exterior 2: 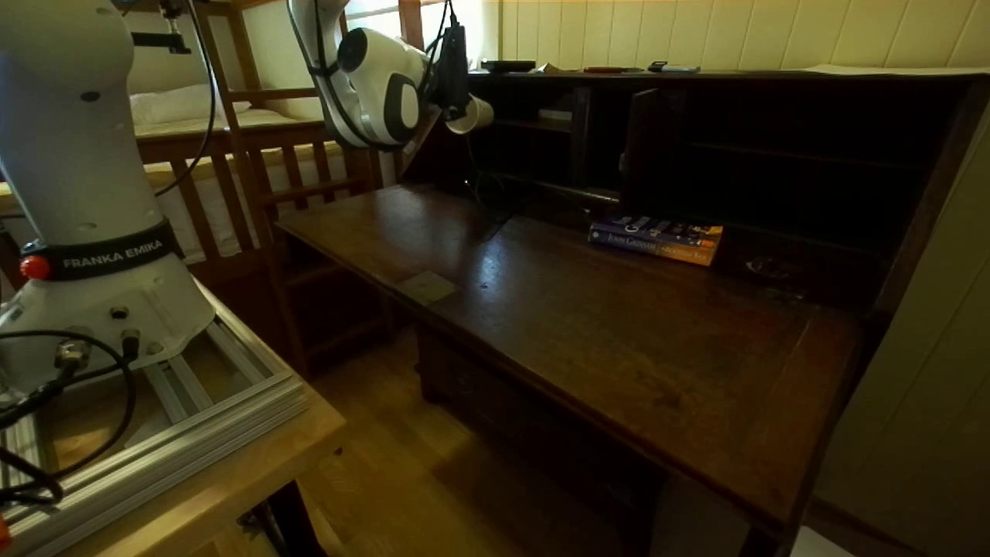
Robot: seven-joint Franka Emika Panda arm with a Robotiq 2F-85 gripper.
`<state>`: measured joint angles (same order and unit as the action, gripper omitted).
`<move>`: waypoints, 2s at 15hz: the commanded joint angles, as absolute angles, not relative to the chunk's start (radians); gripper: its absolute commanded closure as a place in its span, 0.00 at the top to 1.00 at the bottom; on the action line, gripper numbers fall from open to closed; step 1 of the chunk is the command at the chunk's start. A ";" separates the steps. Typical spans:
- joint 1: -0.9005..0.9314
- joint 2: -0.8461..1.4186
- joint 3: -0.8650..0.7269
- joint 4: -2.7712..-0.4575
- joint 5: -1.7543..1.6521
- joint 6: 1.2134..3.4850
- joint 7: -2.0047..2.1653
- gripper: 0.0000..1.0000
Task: Move the cup to the compartment on the left
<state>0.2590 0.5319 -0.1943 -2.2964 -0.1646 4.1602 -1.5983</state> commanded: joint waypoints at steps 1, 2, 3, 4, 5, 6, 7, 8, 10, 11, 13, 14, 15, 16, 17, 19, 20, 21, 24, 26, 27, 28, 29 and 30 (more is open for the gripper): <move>0.250 0.559 -0.158 -2.264 -0.082 4.204 -1.652 0.02; 0.260 0.567 -0.150 -2.249 -0.039 4.205 -1.648 0.02; 0.276 0.577 -0.146 -2.232 0.011 4.212 -1.663 0.02; 0.286 0.581 -0.138 -2.222 0.051 4.209 -1.663 0.02; 0.305 0.591 -0.134 -2.205 0.105 4.219 -1.676 0.02; 0.319 0.598 -0.130 -2.186 0.153 4.220 -1.683 0.02; 0.331 0.610 -0.128 -2.163 0.189 4.219 -1.686 0.02; 0.341 0.626 -0.132 -2.134 0.215 4.217 -1.695 0.02; 0.351 0.656 -0.139 -2.072 0.248 4.212 -1.701 0.02; 0.349 0.677 -0.144 -2.032 0.245 4.204 -1.712 0.02; 0.340 0.704 -0.143 -1.973 0.248 4.175 -1.735 0.02; 0.336 0.718 -0.143 -1.946 0.249 4.163 -1.743 0.02; 0.333 0.729 -0.143 -1.926 0.247 4.145 -1.745 0.02; 0.333 0.744 -0.146 -1.907 0.248 4.132 -1.750 0.02; 0.334 0.757 -0.146 -1.900 0.248 4.125 -1.751 0.02; 0.334 0.780 -0.145 -1.865 0.249 4.101 -1.749 0.02; 0.335 0.792 -0.147 -1.847 0.247 4.092 -1.748 0.02; 0.332 0.801 -0.148 -1.825 0.240 4.076 -1.742 0.02; 0.328 0.837 -0.156 -1.743 0.213 4.030 -1.734 0.02; 0.330 0.862 -0.163 -1.683 0.208 3.997 -1.735 0.02; 0.331 0.873 -0.167 -1.656 0.208 3.980 -1.736 0.02; 0.332 0.884 -0.170 -1.633 0.204 3.963 -1.735 0.02; 0.334 0.894 -0.173 -1.620 0.203 3.948 -1.736 0.02; 0.336 0.906 -0.176 -1.598 0.201 3.934 -1.736 0.02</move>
<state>0.3322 0.8452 -0.1585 -1.7065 0.2141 3.9766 -1.7218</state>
